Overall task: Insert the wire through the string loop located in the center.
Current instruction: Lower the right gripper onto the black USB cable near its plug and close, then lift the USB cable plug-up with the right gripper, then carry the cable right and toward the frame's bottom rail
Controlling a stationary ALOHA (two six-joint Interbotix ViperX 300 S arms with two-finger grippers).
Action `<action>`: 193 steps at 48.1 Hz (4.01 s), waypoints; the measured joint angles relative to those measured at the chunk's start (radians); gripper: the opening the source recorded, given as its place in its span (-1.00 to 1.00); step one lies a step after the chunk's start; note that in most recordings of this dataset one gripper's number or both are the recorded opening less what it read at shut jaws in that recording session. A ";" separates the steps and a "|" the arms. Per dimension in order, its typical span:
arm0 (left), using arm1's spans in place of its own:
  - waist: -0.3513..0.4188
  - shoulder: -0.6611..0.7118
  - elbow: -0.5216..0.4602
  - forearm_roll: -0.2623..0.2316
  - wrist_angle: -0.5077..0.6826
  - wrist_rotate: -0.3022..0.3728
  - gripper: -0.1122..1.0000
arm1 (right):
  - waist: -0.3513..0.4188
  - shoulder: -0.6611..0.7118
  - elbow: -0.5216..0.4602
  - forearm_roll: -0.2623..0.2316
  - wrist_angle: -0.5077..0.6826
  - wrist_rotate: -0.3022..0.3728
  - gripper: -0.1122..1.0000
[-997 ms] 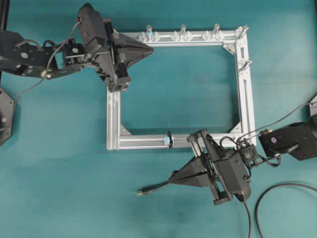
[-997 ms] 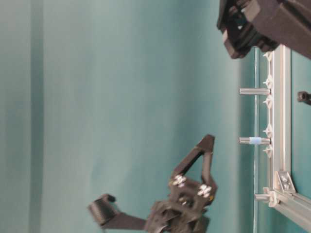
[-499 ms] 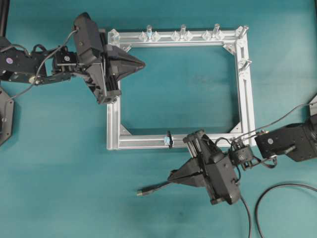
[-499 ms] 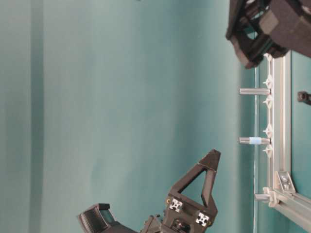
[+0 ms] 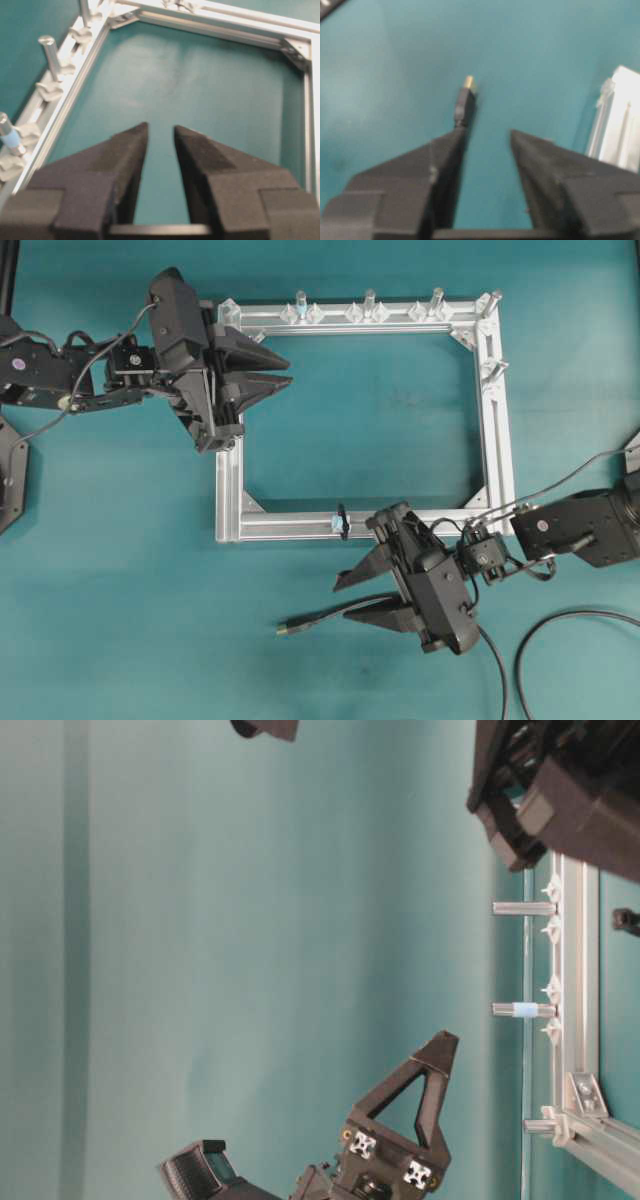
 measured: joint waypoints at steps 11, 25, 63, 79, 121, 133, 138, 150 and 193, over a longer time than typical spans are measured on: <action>0.000 -0.002 0.000 0.002 0.014 0.000 -0.24 | 0.000 0.011 -0.002 0.014 -0.057 0.000 0.06; 0.000 -0.002 0.003 0.002 0.015 0.000 -0.24 | 0.000 0.109 -0.015 0.028 -0.132 0.049 0.06; -0.002 -0.002 0.017 0.000 0.017 0.000 -0.25 | 0.006 0.242 -0.064 0.028 -0.176 0.095 0.06; -0.002 -0.002 0.017 0.000 0.017 0.000 -0.25 | 0.008 0.244 -0.072 0.028 -0.083 0.094 -0.08; -0.017 -0.002 0.017 0.002 0.017 0.000 -0.25 | 0.028 0.238 -0.091 0.017 -0.012 0.097 -0.65; -0.021 -0.002 0.017 0.002 0.017 0.000 -0.25 | 0.035 0.179 -0.072 0.015 0.003 0.097 -0.65; -0.025 -0.002 0.017 0.002 0.017 0.000 -0.25 | 0.037 0.138 -0.054 0.014 0.003 0.097 -0.65; -0.031 -0.002 0.023 0.000 0.017 0.000 -0.25 | 0.037 0.025 0.026 0.015 0.020 0.097 -0.65; -0.046 -0.002 0.025 0.002 0.017 0.000 -0.25 | 0.037 -0.173 0.213 0.057 0.123 0.097 -0.65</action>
